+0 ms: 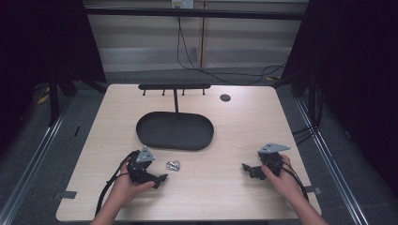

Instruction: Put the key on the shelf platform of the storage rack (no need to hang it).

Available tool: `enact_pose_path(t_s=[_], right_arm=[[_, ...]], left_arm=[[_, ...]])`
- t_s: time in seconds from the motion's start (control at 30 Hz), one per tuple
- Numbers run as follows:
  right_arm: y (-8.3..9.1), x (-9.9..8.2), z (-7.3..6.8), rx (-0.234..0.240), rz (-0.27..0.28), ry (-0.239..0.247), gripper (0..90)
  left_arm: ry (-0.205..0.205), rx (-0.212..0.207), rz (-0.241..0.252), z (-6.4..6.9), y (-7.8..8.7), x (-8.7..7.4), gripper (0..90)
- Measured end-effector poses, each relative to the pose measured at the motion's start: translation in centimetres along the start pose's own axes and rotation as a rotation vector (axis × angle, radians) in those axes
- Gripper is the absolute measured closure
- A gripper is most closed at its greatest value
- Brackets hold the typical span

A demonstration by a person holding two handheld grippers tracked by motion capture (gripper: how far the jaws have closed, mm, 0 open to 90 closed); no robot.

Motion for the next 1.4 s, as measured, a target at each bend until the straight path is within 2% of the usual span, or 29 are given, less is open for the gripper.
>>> enact_pose_path(t_s=[0.13, 0.27, 0.33, 0.37, 0.4, 0.43, 0.47, 0.5, 0.57, 0.6, 0.67, 0.8, 0.83, 0.87, 0.9, 0.97, 1.03, 1.37, 1.4], right_arm=[[0.0, 0.0, 0.0, -0.002, 0.0, 0.001, 11.9], [0.0, 0.0, 0.0, -0.003, -0.002, -0.003, 11.9], [0.0, 0.0, 0.0, -0.003, -0.001, -0.002, 11.9], [0.0, 0.0, 0.0, -0.003, -0.002, -0.003, 11.9], [0.0, 0.0, 0.0, -0.003, -0.001, -0.002, 11.9], [0.0, 0.0, 0.0, -0.003, -0.001, -0.002, 11.9], [0.0, 0.0, 0.0, -0.003, -0.002, -0.003, 11.9], [0.0, 0.0, 0.0, -0.003, -0.001, -0.001, 11.9], [0.0, 0.0, 0.0, -0.003, -0.001, -0.002, 11.9], [0.0, 0.0, 0.0, -0.003, -0.002, -0.003, 11.9], [0.0, 0.0, 0.0, -0.003, -0.002, -0.003, 11.8], [-0.1, 0.0, 0.0, -0.001, -0.002, 0.001, 11.9], [-0.1, 0.0, 0.0, -0.001, -0.003, -0.001, 11.9], [-0.1, 0.0, 0.0, -0.001, -0.003, -0.001, 11.9], [-0.1, 0.0, 0.0, -0.001, -0.003, -0.001, 11.9], [-0.1, 0.0, 0.0, -0.001, -0.002, -0.001, 11.9], [-0.1, 0.1, 0.0, -0.001, 0.0, 0.003, 11.9], [-0.1, 0.0, 0.0, -0.001, -0.003, -0.001, 11.9], [-0.1, 0.0, 0.0, -0.001, -0.002, 0.001, 11.8]], left_arm=[[0.011, 0.009, -0.007, 0.0, 0.1, 0.0, 0.1], [0.029, 0.016, -0.034, 0.2, 0.3, 0.0, 5.6], [0.037, 0.014, -0.078, 0.3, 0.9, 0.1, 15.3], [0.043, -0.002, -0.104, 0.5, 1.0, 0.2, 19.7], [0.056, -0.015, -0.124, 0.6, 1.1, 0.2, 19.8], [0.056, -0.015, -0.124, 0.6, 1.1, 0.2, 19.5], [0.086, -0.029, -0.149, 0.7, 1.2, 0.3, 19.5], [0.089, -0.037, -0.185, 0.8, 1.3, 0.3, 19.7], [0.083, -0.069, -0.222, 1.2, 1.3, 0.5, 20.3], [0.083, -0.081, -0.26, 1.5, 1.4, 0.5, 21.1], [0.07, -0.081, -0.286, 1.6, 1.4, 0.7, 21.1], [0.065, -0.111, -0.35, 2.1, 1.6, 1.3, 22.7], [0.048, -0.107, -0.378, 2.1, 1.5, 1.8, 23.7], [0.048, -0.107, -0.378, 2.1, 1.5, 1.8, 23.8], [0.043, -0.104, -0.405, 2.2, 1.4, 2.1, 23.8], [0.046, -0.105, -0.412, 2.2, 1.2, 2.6, 23.6], [0.06, -0.136, -0.426, 2.4, 0.9, 3.4, 23.6], [0.066, -0.147, -0.456, 2.2, -0.2, 4.8, 23.7], [0.057, -0.149, -0.464, 2.2, -0.4, 5.0, 23.9]])
Point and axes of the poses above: each handheld gripper's, and its own axes: y roughly backward along the jaws, x roughly out of its top, z roughly to its right, the point moved 9 cm from there along -y, roughly forward along the jaws, and after that the axes turned 6 degrees about -x, right-handed, at the moved point
